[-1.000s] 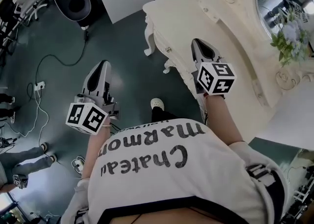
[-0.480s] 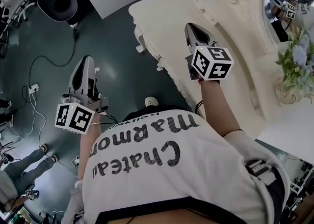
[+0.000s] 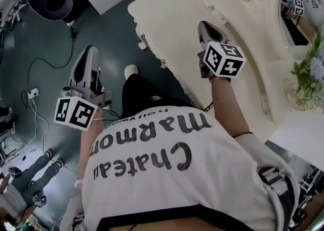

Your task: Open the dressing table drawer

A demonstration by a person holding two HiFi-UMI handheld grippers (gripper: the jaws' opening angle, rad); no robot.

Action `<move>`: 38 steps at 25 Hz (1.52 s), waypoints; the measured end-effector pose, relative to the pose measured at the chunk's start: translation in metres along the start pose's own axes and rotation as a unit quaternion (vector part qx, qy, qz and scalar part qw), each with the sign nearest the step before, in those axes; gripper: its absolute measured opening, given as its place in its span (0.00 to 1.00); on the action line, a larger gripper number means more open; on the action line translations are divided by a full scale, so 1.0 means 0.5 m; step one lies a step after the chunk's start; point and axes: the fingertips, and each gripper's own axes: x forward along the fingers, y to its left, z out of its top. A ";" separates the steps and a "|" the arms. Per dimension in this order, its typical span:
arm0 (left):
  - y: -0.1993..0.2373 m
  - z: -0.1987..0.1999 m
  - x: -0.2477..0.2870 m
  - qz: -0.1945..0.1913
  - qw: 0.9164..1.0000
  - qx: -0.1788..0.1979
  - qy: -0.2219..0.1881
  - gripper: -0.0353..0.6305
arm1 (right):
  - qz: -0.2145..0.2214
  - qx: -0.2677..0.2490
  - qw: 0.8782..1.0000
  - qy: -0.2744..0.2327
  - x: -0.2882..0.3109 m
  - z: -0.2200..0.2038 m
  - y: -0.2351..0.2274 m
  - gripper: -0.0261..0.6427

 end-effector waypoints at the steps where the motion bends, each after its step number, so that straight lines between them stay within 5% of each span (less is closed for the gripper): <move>1: 0.006 0.000 0.019 -0.007 1.000 -0.001 0.003 0.09 | -0.008 0.005 1.000 0.003 0.007 -0.002 -0.011 0.09; 8: 0.058 0.019 0.168 -0.056 0.998 0.003 0.029 0.09 | -0.073 0.066 0.995 0.021 0.077 -0.009 -0.098 0.09; 20: 0.166 0.014 0.329 -0.092 0.993 -0.011 0.074 0.09 | -0.180 0.201 0.962 0.046 0.152 -0.071 -0.203 0.10; 23: 0.176 -0.002 0.359 -0.101 0.991 -0.016 0.087 0.09 | -0.191 0.203 0.959 0.053 0.165 -0.077 -0.211 0.31; 26: 0.177 -0.006 0.377 -0.111 0.989 -0.016 0.095 0.09 | -0.203 0.218 0.954 0.042 0.175 -0.071 -0.222 0.31; 33: 0.196 -0.019 0.397 -0.115 0.987 -0.018 0.108 0.09 | -0.230 0.325 0.917 -0.010 0.190 -0.060 -0.248 0.29; 38: 0.201 -0.033 0.400 -0.115 0.987 -0.022 0.114 0.09 | -0.261 0.339 0.903 -0.022 0.188 -0.063 -0.269 0.23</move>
